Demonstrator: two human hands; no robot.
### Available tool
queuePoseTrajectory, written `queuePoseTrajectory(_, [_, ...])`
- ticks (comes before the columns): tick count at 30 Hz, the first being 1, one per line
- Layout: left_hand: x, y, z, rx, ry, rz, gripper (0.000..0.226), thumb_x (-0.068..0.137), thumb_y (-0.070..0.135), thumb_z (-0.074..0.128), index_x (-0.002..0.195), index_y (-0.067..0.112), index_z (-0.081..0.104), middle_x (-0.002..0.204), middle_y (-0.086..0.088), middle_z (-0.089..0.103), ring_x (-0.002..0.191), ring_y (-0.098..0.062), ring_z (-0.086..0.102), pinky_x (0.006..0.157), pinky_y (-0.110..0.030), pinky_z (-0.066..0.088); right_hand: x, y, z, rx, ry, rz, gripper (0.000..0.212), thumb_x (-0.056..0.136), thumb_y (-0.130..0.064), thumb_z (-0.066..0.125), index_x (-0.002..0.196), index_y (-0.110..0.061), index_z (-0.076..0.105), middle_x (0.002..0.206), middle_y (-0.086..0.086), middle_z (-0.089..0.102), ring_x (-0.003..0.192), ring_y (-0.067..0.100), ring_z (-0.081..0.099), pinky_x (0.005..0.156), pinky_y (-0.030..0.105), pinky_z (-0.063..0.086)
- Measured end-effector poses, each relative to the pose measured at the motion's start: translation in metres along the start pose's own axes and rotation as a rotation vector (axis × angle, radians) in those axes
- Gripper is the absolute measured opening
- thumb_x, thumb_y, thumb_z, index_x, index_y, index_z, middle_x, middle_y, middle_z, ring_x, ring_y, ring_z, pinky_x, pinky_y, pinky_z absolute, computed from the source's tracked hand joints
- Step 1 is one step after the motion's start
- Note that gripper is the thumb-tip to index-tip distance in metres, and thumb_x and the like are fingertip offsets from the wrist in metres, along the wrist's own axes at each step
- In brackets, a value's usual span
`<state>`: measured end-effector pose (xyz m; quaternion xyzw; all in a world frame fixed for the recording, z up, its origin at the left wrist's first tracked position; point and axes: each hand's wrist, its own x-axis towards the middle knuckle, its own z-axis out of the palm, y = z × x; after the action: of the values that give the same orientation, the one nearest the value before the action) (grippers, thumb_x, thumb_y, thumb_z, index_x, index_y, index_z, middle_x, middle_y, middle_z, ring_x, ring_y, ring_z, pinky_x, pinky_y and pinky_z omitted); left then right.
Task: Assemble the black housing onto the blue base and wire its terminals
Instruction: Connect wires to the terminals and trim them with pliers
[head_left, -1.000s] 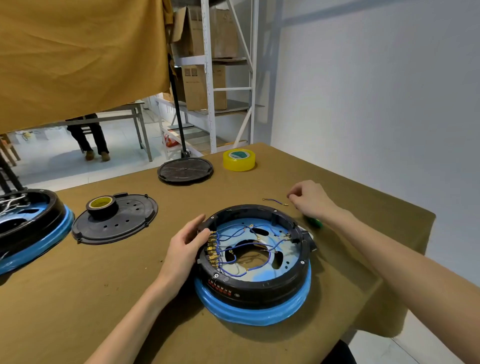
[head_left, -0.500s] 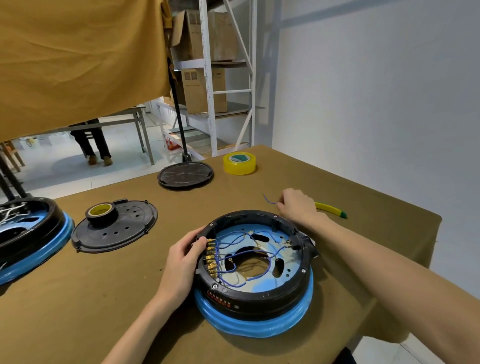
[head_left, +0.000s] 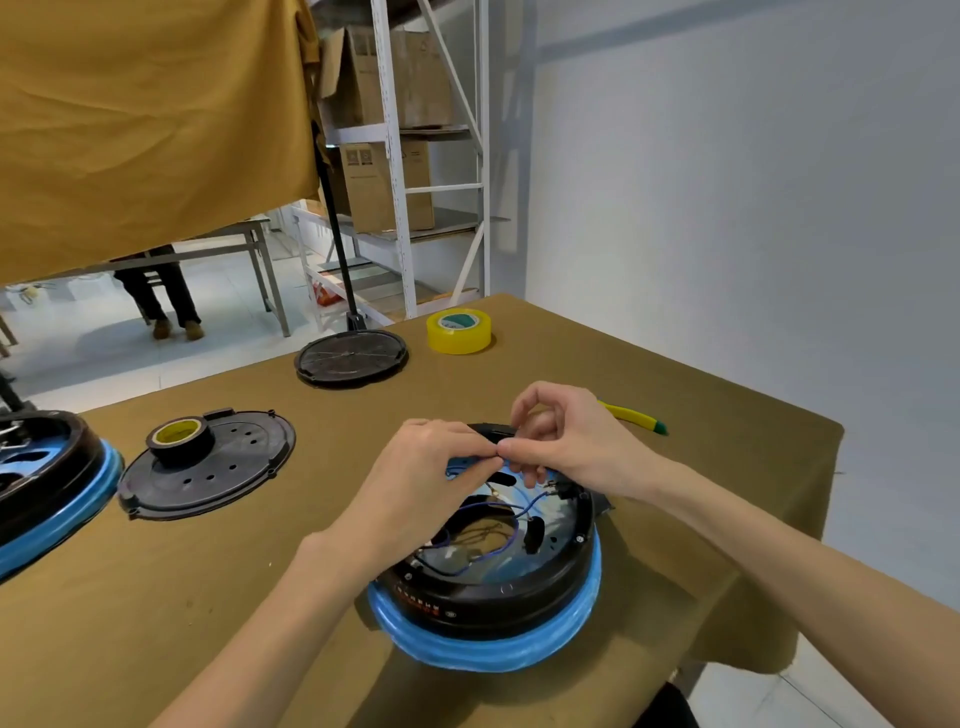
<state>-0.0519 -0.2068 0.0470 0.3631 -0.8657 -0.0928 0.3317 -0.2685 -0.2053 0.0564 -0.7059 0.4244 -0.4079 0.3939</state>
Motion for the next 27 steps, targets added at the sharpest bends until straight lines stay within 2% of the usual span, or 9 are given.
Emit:
queuePoseTrajectory(4, [-0.004,-0.008,0.007,-0.323,0.012,-0.121,0.01,0.094,0.026,0.075,0.099,0.031,0.082,0.087,0.02,0.077,0.083,-0.002,0.072,0.072,-0.013,0.052,-0.012,0.002,-0.003,0.065,-0.004,-0.014,0.012,0.092,-0.01,0.076,0.093,-0.005,0.065,0.079,0.012,0.077,0.066,0.022,0.073,0.063,0.029,0.059])
queuePoseTrajectory(8, [-0.001,-0.018,0.008,-0.37,0.001,-0.204,0.01,0.093,0.024,0.076,0.093,0.032,0.08,0.079,0.012,0.076,0.072,-0.009,0.071,0.069,-0.027,0.059,-0.008,0.015,-0.002,-0.407,0.427,-0.026,0.008,0.094,-0.028,0.072,0.094,-0.021,0.068,0.09,-0.008,0.07,0.081,0.004,0.063,0.075,0.027,0.051])
queuePoseTrajectory(9, [0.001,-0.02,0.009,-0.365,-0.008,-0.219,0.01,0.093,0.023,0.075,0.093,0.032,0.08,0.079,0.012,0.076,0.072,-0.011,0.072,0.069,-0.031,0.06,-0.006,0.017,-0.002,-0.531,0.424,0.042,0.015,0.096,-0.036,0.067,0.102,-0.022,0.067,0.1,-0.008,0.068,0.091,0.005,0.06,0.082,0.029,0.05])
queuePoseTrajectory(11, [0.006,-0.023,0.012,-0.328,-0.035,-0.231,0.01,0.093,0.023,0.075,0.094,0.031,0.08,0.078,0.012,0.076,0.072,-0.012,0.071,0.069,-0.034,0.06,0.001,0.023,-0.004,-0.635,0.229,0.234,0.034,0.1,-0.047,0.057,0.118,-0.019,0.066,0.112,-0.003,0.065,0.103,0.014,0.06,0.091,0.037,0.05])
queuePoseTrajectory(14, [0.016,-0.024,0.019,-0.302,-0.09,-0.24,0.016,0.092,0.023,0.076,0.107,0.025,0.081,0.079,0.013,0.077,0.075,-0.007,0.072,0.073,-0.03,0.06,0.005,0.035,-0.002,-0.603,0.025,0.31,0.02,0.106,-0.037,0.05,0.11,-0.022,0.063,0.095,0.003,0.069,0.089,0.026,0.066,0.076,0.04,0.051])
queuePoseTrajectory(16, [0.024,-0.026,0.024,-0.285,-0.137,-0.252,0.024,0.092,0.022,0.077,0.116,0.023,0.079,0.081,0.013,0.077,0.075,-0.003,0.071,0.075,-0.027,0.06,0.003,0.043,-0.003,-0.551,0.05,0.278,0.016,0.108,-0.027,0.047,0.111,-0.025,0.063,0.096,0.001,0.069,0.091,0.024,0.065,0.08,0.041,0.05])
queuePoseTrajectory(20, [0.037,-0.027,0.03,-0.238,-0.267,-0.221,0.012,0.094,0.025,0.074,0.101,0.029,0.083,0.077,0.019,0.075,0.072,0.001,0.066,0.063,-0.011,0.048,0.008,0.049,-0.006,-0.447,0.078,0.245,0.031,0.111,-0.023,0.04,0.119,-0.02,0.07,0.11,-0.002,0.071,0.101,0.014,0.064,0.094,0.037,0.049])
queuePoseTrajectory(24, [0.046,-0.031,0.032,-0.219,-0.335,-0.186,0.008,0.093,0.032,0.075,0.089,0.031,0.082,0.075,0.02,0.072,0.063,0.004,0.058,0.057,-0.01,0.041,0.015,0.054,-0.007,-0.454,0.065,0.218,0.034,0.111,-0.019,0.038,0.122,-0.018,0.07,0.115,-0.002,0.072,0.106,0.012,0.063,0.098,0.034,0.047])
queuePoseTrajectory(27, [0.049,-0.032,0.036,-0.165,-0.333,-0.155,0.007,0.092,0.03,0.075,0.089,0.03,0.081,0.076,0.016,0.069,0.069,0.001,0.059,0.059,-0.014,0.044,0.02,0.059,-0.009,-0.43,0.063,0.21,0.033,0.111,-0.018,0.039,0.12,-0.021,0.071,0.114,-0.003,0.072,0.106,0.01,0.064,0.099,0.035,0.048])
